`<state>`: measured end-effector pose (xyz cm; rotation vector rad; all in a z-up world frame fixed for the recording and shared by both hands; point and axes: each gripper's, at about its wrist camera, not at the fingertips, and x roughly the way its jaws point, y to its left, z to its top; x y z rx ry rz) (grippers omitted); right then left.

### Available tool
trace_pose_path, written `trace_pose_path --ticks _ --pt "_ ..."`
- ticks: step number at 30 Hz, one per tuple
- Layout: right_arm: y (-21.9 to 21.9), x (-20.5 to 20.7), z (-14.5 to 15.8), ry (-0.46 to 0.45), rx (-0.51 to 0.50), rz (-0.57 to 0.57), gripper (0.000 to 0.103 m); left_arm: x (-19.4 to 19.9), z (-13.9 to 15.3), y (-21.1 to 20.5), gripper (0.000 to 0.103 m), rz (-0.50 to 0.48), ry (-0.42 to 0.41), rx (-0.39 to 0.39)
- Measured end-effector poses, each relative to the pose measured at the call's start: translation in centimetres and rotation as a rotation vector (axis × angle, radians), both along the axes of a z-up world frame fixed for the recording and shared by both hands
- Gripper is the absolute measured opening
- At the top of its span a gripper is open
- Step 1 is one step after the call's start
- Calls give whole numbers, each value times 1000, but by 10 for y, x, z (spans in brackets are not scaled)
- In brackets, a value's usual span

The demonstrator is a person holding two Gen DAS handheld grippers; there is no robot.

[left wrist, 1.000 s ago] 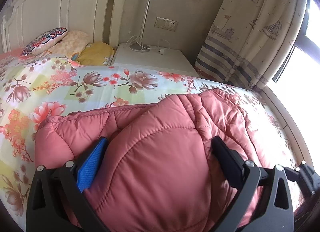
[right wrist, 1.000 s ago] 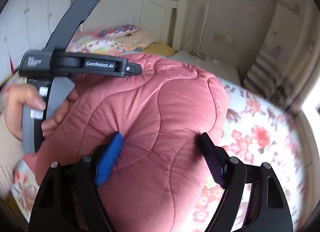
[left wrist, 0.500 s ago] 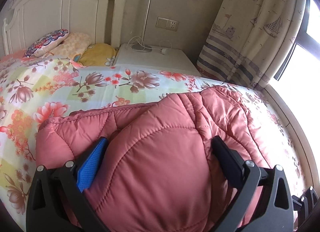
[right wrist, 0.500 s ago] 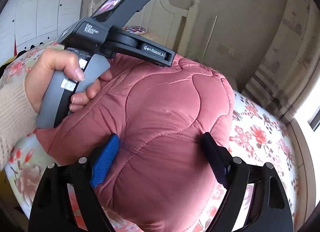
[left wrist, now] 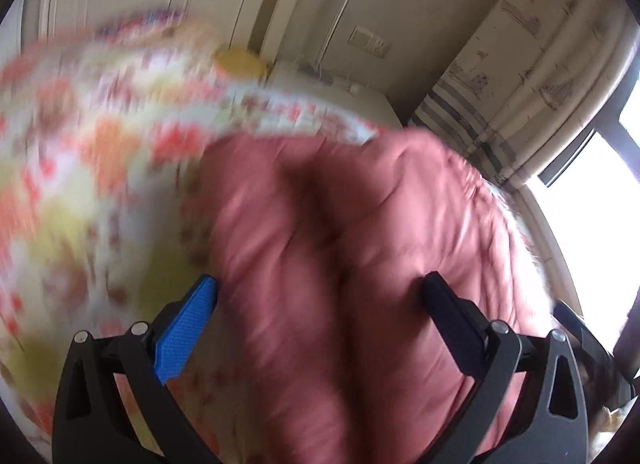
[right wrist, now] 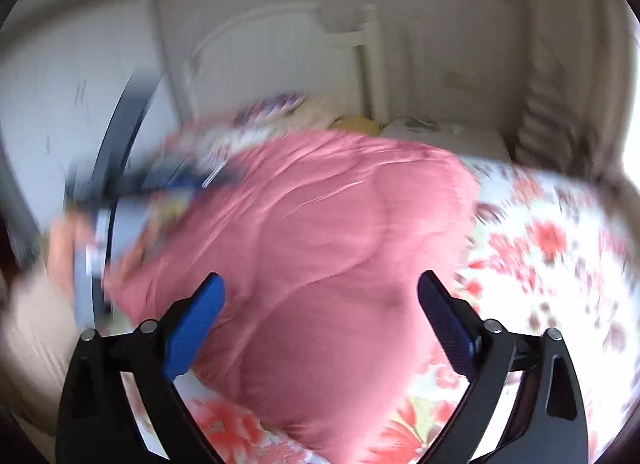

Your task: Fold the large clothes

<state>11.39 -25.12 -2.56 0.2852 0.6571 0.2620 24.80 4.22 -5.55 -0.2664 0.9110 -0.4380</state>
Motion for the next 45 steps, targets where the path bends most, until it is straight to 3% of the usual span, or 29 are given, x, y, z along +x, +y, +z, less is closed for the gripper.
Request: trace_pose_path --ticks 4,5,10,11,12,13,15,22,26,28,30,33,34,36,39,41,43,45 --pt "-42 27 -37 199 300 38 97 -2 -41 37 101 -18 152 -256" --pt "-40 34 -49 252 310 55 97 -1 -46 40 101 -21 168 -300" --pt "-18 41 -71 274 374 137 99 4 -44 21 99 -70 153 -258" --pt "-15 40 -68 244 362 138 98 5 -43 14 83 -86 153 -262" --pt "-15 39 -66 219 357 138 90 5 -37 5 76 -101 138 -248" --pt "-15 35 -60 178 338 126 80 6 -31 -1 71 -104 115 -221" --pt "-19 30 -50 124 289 99 75 10 -17 -20 52 -127 73 -185" --pt "-66 50 -22 23 173 -48 73 55 -11 -88 50 -124 29 -157" --pt "-93 91 -54 110 137 -120 76 78 -20 -116 61 -80 -29 -72" --pt "-100 98 -61 94 104 -160 85 82 -21 -121 65 -72 -37 -32" --pt "-93 96 -51 97 33 -197 88 83 -20 -120 67 -74 -34 -17" --pt "-62 70 -16 9 -186 -298 90 81 -20 -120 73 -82 -61 28" --pt "-44 58 0 -88 -254 -300 92 82 -22 -119 73 -81 -50 13" --pt "-20 52 9 -162 -291 -243 98 84 -27 -112 80 -67 -24 -22" --pt "17 69 -4 -112 -400 -137 98 83 -30 -107 82 -43 -22 -42" --pt "40 90 -37 -6 -543 -111 99 76 -26 -102 83 -22 -41 -23" --pt "51 88 -56 -30 -632 -129 99 64 -16 -97 83 13 -81 22" --pt "51 91 -55 -22 -631 -130 99 45 -1 -91 84 98 -154 121"
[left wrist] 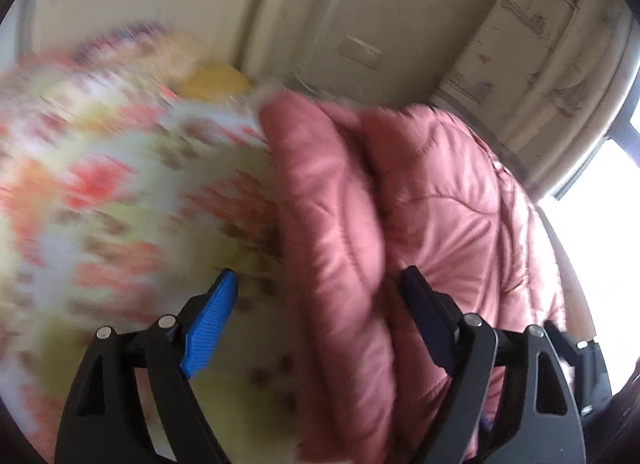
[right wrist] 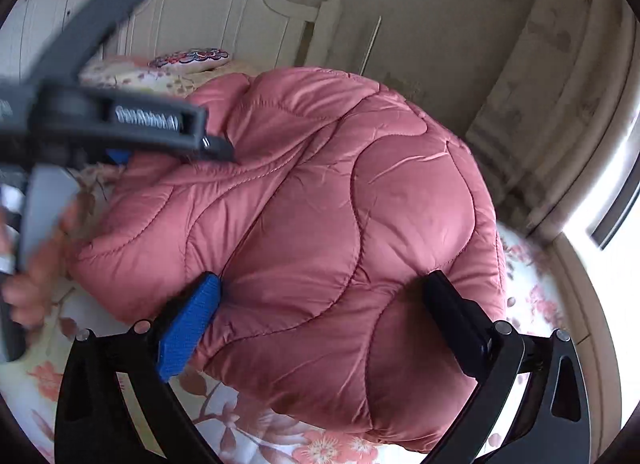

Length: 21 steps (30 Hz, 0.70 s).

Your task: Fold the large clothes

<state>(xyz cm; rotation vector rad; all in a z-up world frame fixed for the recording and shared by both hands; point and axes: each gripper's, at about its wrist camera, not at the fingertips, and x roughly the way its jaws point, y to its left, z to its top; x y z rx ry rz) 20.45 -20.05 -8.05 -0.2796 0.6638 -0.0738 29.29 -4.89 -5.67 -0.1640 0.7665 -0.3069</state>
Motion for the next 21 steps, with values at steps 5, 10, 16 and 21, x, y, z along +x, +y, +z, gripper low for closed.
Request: trace_pose_path --ticks 5,10,16,21 --pt "-10 -13 18 -14 60 43 98 -54 41 18 101 136 -208 57" --pt "-35 -79 63 -194 199 72 98 -108 86 22 101 190 -412 205" --pt "-70 -139 73 -305 282 -67 98 -167 104 10 101 145 -581 193" --pt "-83 -162 54 -272 332 -154 98 -181 70 -17 101 83 -504 238"
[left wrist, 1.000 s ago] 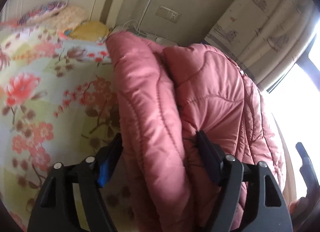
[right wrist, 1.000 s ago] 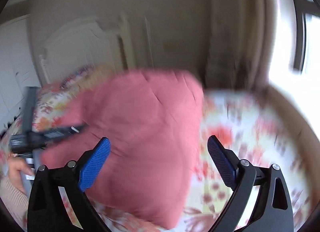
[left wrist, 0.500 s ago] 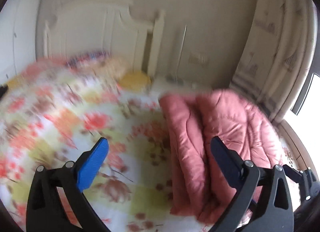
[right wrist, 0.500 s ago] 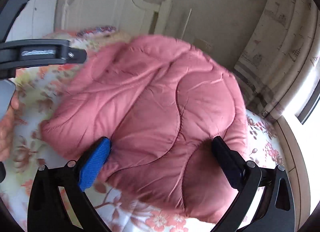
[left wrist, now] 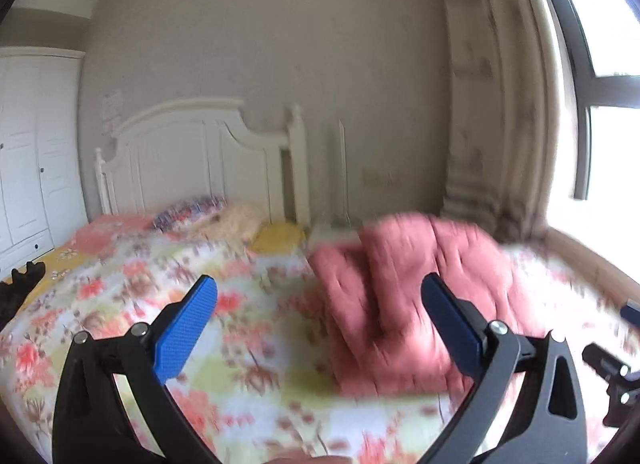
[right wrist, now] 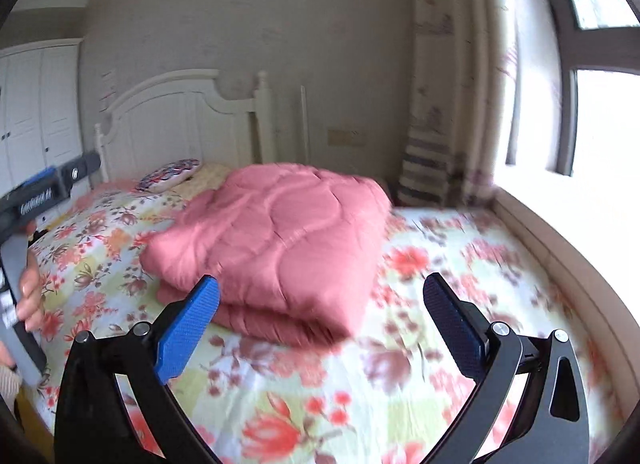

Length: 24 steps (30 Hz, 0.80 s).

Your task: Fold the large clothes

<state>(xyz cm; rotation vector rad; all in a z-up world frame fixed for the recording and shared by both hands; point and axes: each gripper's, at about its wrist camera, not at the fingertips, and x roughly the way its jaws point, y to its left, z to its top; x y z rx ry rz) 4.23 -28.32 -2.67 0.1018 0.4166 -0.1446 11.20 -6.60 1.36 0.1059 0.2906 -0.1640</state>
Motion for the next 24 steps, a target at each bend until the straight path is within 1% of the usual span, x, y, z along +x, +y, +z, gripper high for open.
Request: trace_pose_path --ticks 2,4,7,10,14,24 --pt "1 -5 -10 24 8 -11 98 4 -22 -16 101 -19 82 52" --pt "3 -7 -21 57 9 -22 98 3 -36 -25 101 -26 122 80" --pt "9 -9 -29 80 -9 -18 98 0 -51 -29 101 -56 156 88" --pt "14 -9 -30 84 -29 -16 98 -3 -56 -29 101 -62 177 87" --pt "18 -9 -28 70 -32 -14 98 -3 -62 -26 101 -60 201 76" --pt "23 -12 -26 49 -38 -9 98 -1 -71 -22 101 -53 229 82"
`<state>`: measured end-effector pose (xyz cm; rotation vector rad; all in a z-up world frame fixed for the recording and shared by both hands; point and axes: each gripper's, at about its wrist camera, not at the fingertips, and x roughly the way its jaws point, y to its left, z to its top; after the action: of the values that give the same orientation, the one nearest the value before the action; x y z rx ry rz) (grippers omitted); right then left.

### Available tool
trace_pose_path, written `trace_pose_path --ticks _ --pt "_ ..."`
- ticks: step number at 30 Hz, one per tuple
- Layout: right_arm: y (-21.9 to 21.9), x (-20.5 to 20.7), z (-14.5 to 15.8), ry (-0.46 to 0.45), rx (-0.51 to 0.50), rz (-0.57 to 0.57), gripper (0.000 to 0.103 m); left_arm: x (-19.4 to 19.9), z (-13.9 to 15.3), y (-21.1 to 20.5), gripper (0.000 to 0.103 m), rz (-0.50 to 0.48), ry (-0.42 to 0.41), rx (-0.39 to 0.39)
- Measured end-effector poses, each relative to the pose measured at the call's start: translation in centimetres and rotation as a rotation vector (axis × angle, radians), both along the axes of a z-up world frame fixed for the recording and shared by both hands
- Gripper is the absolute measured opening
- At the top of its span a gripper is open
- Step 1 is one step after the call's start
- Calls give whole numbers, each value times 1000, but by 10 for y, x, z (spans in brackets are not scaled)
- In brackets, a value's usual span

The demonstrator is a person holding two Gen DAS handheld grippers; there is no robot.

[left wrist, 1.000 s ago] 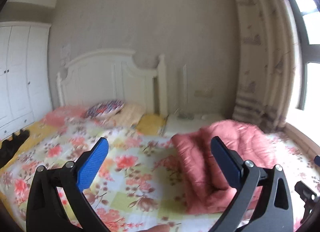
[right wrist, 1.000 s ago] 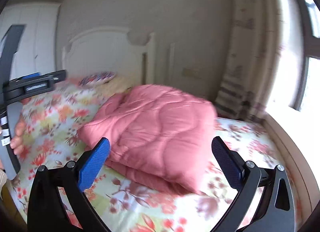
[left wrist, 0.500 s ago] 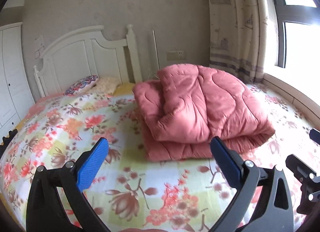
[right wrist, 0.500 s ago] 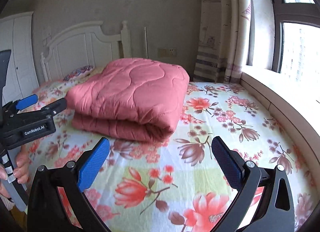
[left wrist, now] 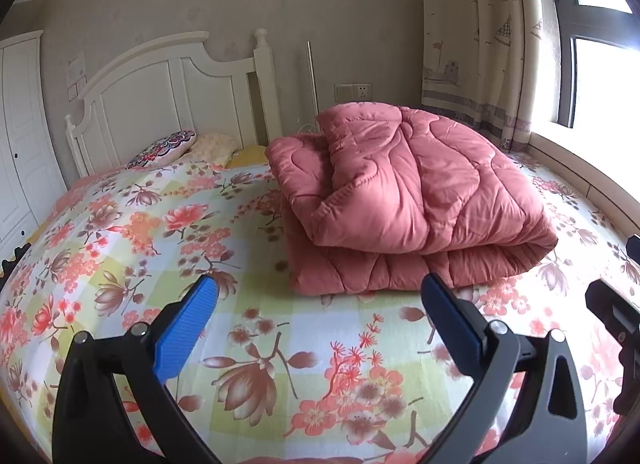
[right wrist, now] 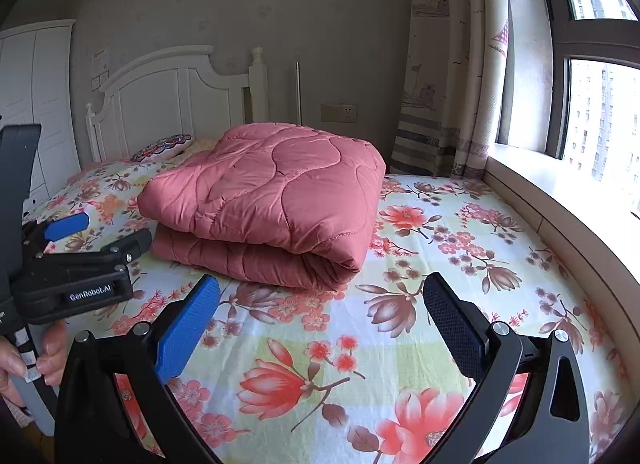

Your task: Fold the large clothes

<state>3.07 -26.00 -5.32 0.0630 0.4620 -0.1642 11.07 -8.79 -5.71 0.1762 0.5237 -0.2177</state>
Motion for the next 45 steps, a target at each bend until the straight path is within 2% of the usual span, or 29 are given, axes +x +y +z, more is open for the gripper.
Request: trace_pose_path --ticks 45 --pt "3 -8 -3 -23 36 -26 98 -5 -3 2 101 1 -6 4"
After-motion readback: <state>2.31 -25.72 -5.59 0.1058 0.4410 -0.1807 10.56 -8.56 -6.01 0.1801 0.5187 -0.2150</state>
